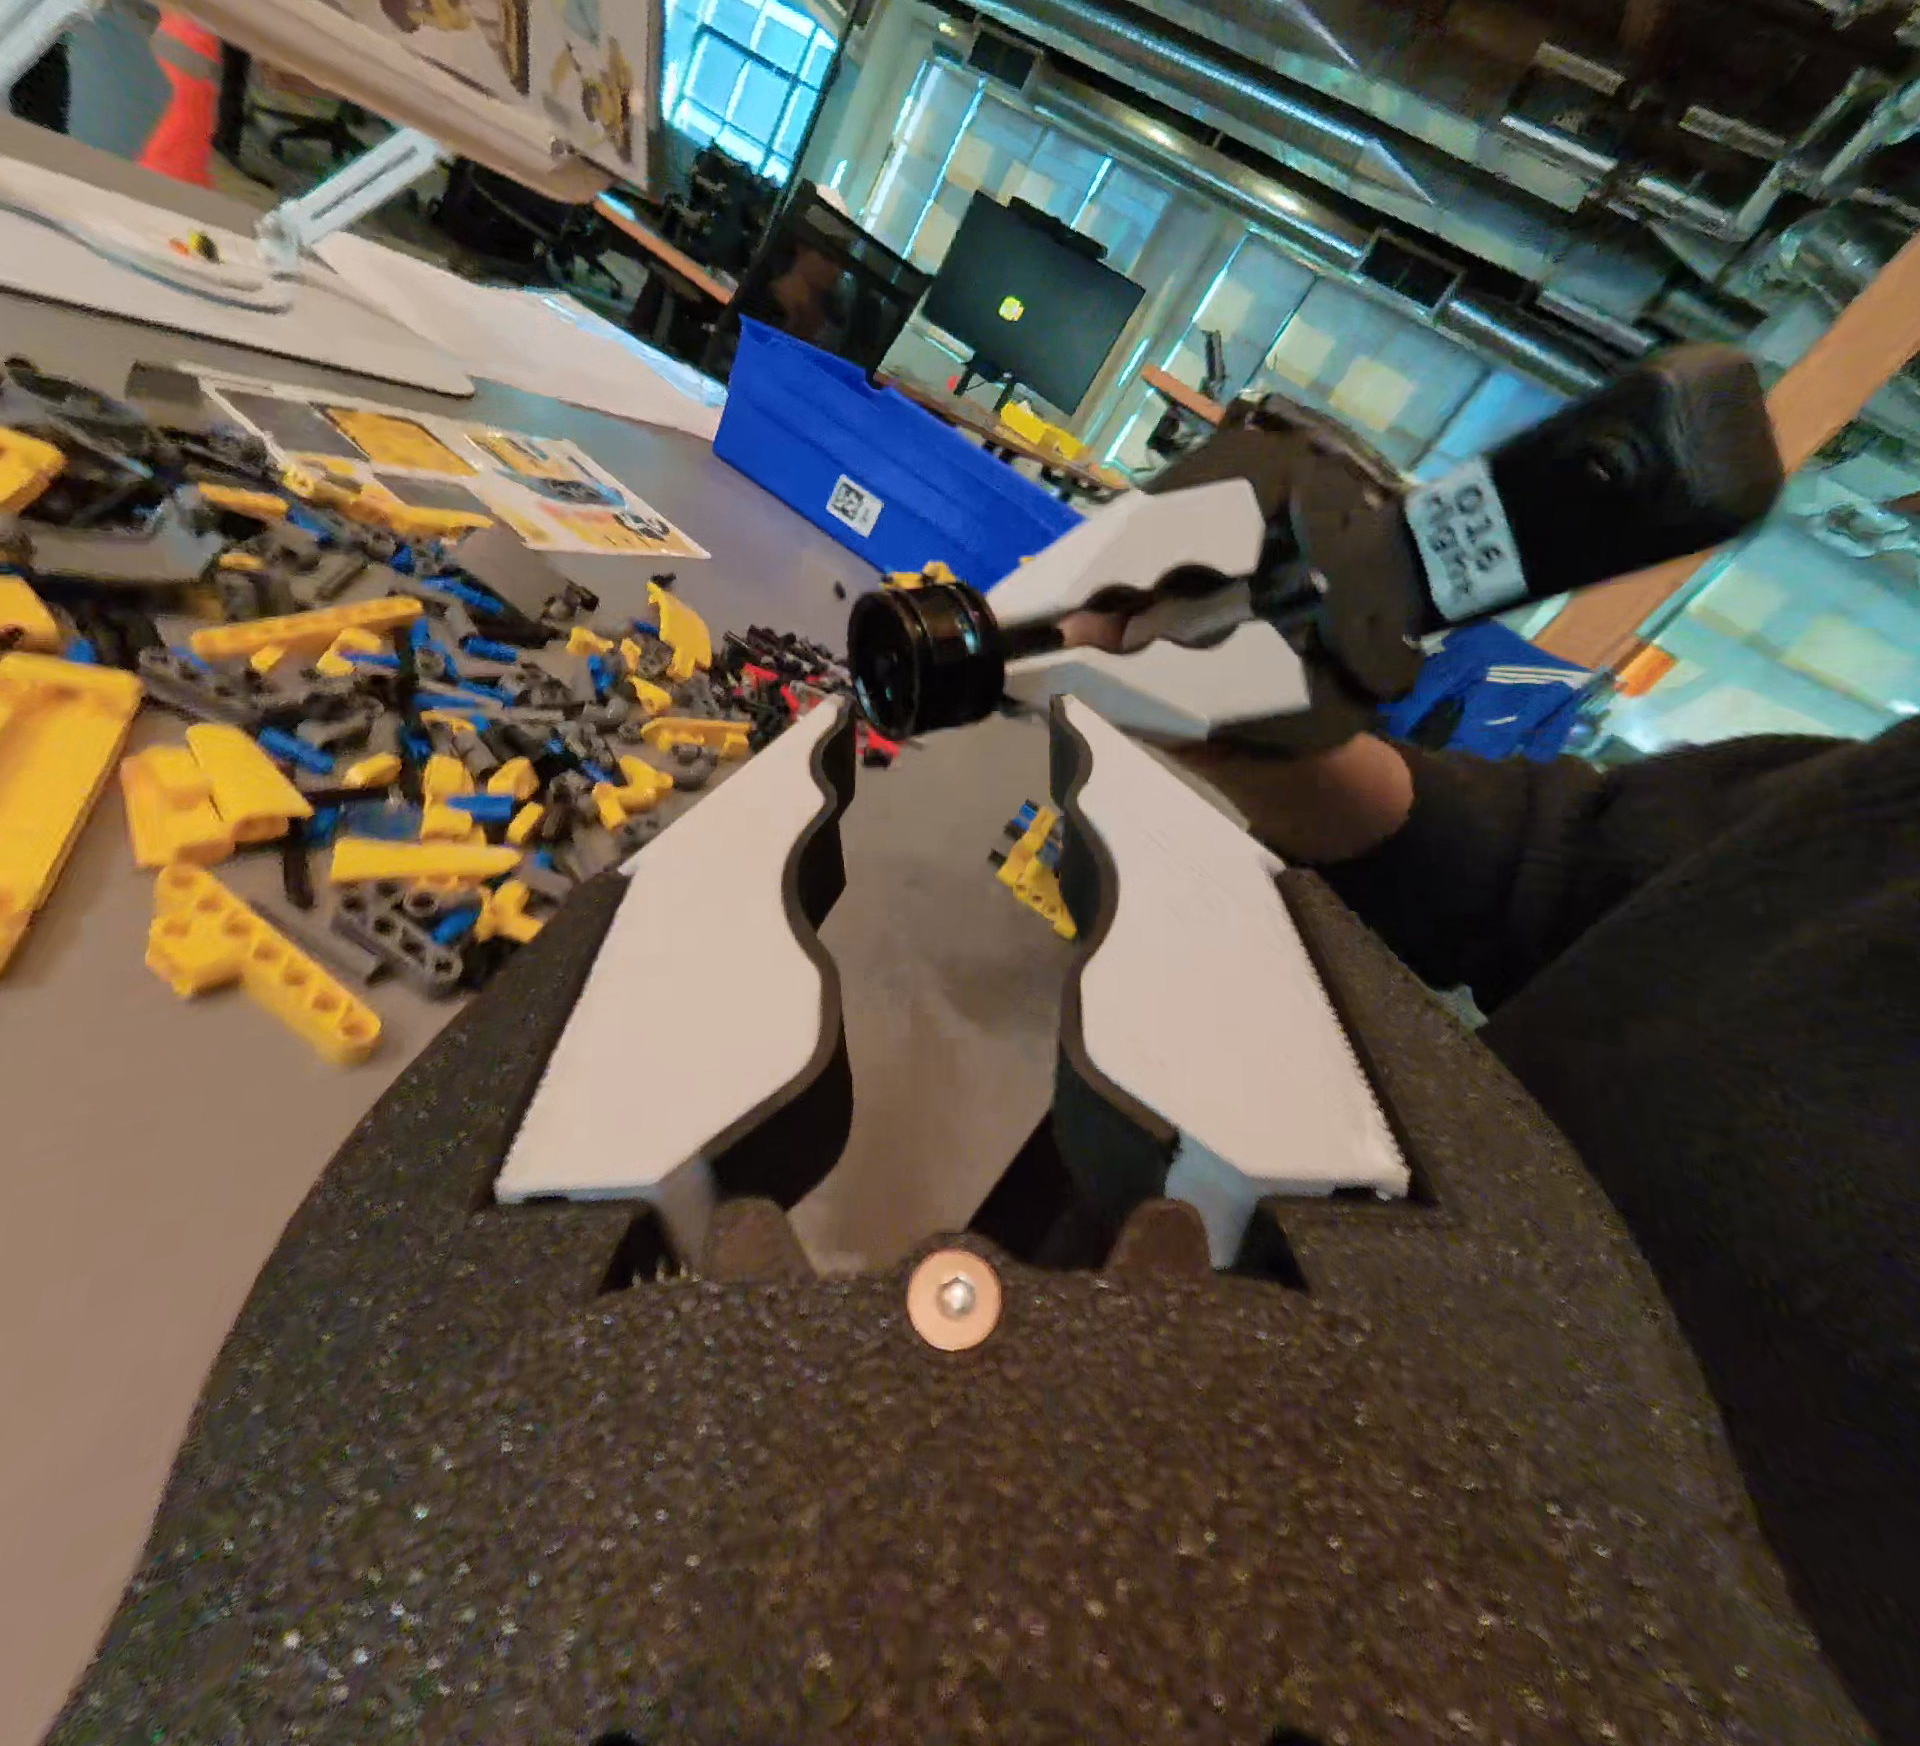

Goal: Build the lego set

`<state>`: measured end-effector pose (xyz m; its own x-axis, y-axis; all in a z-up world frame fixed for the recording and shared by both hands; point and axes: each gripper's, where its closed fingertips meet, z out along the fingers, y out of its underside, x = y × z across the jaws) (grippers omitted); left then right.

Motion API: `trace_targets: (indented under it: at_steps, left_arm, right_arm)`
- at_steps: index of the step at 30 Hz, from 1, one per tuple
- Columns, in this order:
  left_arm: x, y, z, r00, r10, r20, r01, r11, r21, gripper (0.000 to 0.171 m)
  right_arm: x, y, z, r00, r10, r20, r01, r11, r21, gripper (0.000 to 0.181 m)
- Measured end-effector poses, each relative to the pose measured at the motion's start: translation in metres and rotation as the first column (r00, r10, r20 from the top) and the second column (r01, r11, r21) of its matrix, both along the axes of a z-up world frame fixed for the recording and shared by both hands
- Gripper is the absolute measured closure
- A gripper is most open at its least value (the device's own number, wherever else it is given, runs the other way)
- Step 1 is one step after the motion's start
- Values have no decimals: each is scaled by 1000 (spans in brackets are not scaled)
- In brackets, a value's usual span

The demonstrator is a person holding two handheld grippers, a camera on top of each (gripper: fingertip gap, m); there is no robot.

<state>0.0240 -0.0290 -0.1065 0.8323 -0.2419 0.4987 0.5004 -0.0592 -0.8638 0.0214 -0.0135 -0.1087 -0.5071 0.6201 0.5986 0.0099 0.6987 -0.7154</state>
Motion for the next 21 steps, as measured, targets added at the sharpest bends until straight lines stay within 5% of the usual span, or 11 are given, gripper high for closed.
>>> trace_targets:
  at_steps: [8,13,17,21]
  left_arm:
    - [9,11,23,967,137,-217,-125,990,67,149]
    - [11,18,20,928,185,-323,-177,983,54,150]
    - [8,19,19,939,166,-301,-159,986,49,150]
    - [-4,18,21,960,148,-238,-135,988,72,151]
  right_arm:
    - [10,-1,25,925,-57,-375,148,965,218,178]
    - [13,-1,20,896,-42,-442,191,935,300,178]
    - [14,-1,17,930,-46,-365,125,973,196,174]
    - [21,-1,19,981,11,-196,-34,993,-113,156]
